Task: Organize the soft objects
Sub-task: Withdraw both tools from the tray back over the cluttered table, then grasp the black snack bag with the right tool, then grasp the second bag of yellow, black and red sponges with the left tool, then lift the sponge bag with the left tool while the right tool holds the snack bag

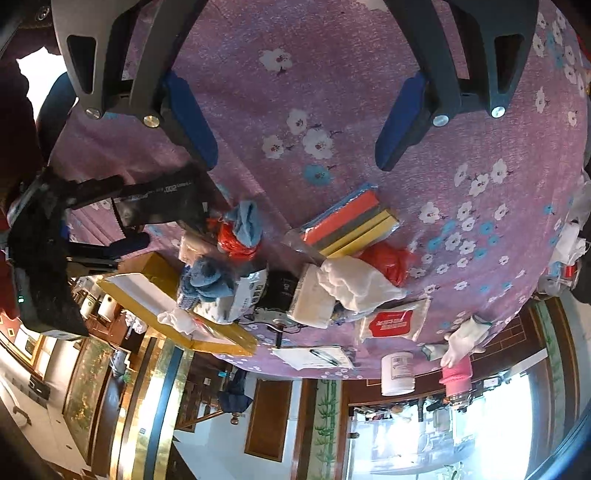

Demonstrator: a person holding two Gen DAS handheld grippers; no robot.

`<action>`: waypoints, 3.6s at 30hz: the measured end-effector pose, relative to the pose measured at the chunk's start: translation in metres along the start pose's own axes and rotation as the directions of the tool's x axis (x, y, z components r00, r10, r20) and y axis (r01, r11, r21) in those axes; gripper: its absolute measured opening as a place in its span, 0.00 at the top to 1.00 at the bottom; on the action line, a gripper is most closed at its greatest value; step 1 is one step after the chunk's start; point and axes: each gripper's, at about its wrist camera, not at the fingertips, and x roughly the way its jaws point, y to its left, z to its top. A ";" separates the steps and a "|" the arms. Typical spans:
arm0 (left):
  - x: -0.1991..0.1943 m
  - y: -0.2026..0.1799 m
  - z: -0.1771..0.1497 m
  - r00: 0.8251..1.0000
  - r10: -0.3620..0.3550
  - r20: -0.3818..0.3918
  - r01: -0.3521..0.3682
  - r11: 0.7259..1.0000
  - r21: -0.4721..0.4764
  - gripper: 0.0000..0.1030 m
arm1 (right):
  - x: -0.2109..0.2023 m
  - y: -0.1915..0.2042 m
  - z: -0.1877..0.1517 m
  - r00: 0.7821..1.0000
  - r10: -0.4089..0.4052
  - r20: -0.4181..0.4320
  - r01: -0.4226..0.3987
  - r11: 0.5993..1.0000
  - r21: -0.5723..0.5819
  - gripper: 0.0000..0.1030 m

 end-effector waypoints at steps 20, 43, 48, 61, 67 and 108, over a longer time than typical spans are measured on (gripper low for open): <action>0.064 0.051 0.060 0.990 0.019 -0.140 -0.007 0.996 0.084 0.16 | -0.007 0.037 -0.041 0.987 -0.085 0.136 0.071 0.992 0.105 0.58; 0.097 0.014 0.043 0.967 0.092 -0.238 -0.082 0.995 0.051 0.16 | -0.012 0.008 -0.043 0.976 -0.086 0.200 0.028 0.960 0.278 0.58; 0.084 0.011 0.038 0.976 0.119 -0.184 -0.117 0.993 0.022 0.54 | -0.005 0.008 -0.041 0.979 -0.114 0.169 0.064 0.959 0.278 0.58; 0.047 -0.013 0.014 0.995 0.047 -0.089 -0.052 0.997 -0.057 0.56 | 0.014 0.007 -0.019 0.976 -0.183 0.116 0.143 0.947 0.286 0.57; 0.059 -0.008 0.011 0.989 0.062 -0.134 -0.072 0.995 -0.071 0.56 | 0.025 0.020 -0.015 0.966 -0.250 0.059 0.232 0.949 0.215 0.51; 0.067 0.000 0.063 0.984 0.145 0.103 -0.126 0.977 -0.169 0.57 | 0.009 -0.014 0.071 0.880 -0.286 0.379 0.180 0.940 0.291 0.68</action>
